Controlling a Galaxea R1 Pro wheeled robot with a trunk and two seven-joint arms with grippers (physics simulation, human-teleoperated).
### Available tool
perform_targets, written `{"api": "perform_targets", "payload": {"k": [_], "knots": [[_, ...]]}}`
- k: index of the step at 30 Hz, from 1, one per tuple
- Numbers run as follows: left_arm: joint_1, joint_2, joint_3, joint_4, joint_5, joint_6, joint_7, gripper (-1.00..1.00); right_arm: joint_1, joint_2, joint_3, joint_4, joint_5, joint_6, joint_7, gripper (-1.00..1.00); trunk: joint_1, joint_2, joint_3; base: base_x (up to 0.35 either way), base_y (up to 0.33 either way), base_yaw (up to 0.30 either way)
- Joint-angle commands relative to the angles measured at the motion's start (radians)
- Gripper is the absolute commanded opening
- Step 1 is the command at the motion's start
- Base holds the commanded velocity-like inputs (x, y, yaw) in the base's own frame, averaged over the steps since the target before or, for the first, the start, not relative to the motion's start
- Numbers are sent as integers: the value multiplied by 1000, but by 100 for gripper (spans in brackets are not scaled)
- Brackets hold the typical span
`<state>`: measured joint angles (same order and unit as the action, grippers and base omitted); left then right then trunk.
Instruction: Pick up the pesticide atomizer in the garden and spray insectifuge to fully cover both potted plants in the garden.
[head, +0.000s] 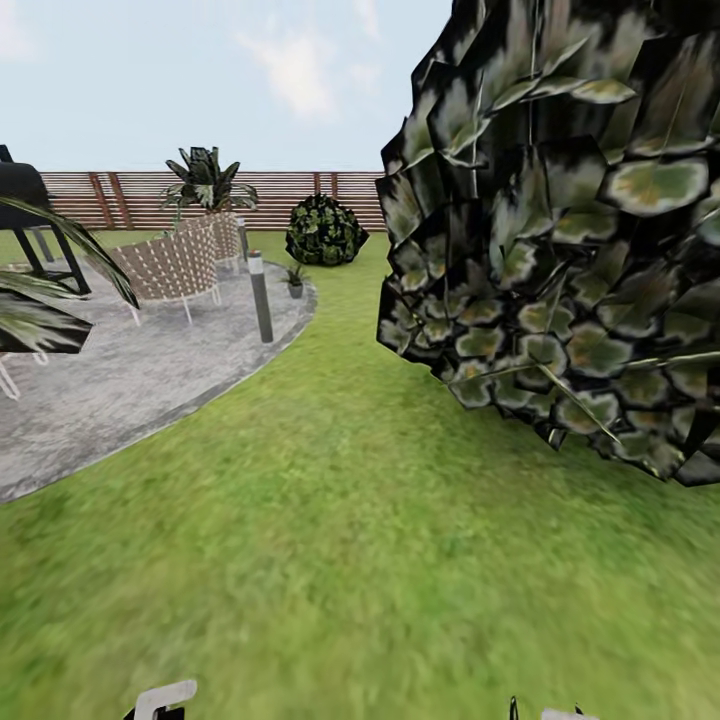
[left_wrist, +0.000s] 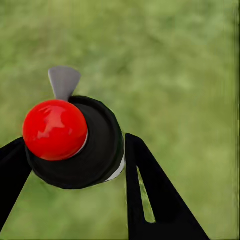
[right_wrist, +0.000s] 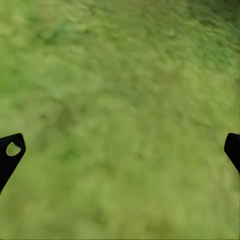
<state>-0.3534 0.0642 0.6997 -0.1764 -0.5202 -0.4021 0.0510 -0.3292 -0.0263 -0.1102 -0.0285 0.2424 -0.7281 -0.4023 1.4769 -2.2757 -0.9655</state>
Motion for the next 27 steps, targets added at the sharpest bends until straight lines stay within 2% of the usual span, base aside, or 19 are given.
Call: {"api": "perform_targets", "payload": {"k": [1,7,21,27], "knots": [[-1,0,4,2,-11,-4,6,-100,-1,0,-8,1,11,-2,-3,100,0,0,-1,340,-130,0],[-1,1,5,2,-11,-4,6,-100,-1,0,-8,1,11,-2,-4,100,0,0,-1,340,-118,0],[1,3,6,0,-10,-12,6,-100,-1,0,-8,1,11,-2,-4,100,0,0,-1,340,-7,2],[1,3,6,2,-9,-17,6,-100,-1,0,-8,1,11,-2,-4,100,0,0,-1,341,0,111]]}}
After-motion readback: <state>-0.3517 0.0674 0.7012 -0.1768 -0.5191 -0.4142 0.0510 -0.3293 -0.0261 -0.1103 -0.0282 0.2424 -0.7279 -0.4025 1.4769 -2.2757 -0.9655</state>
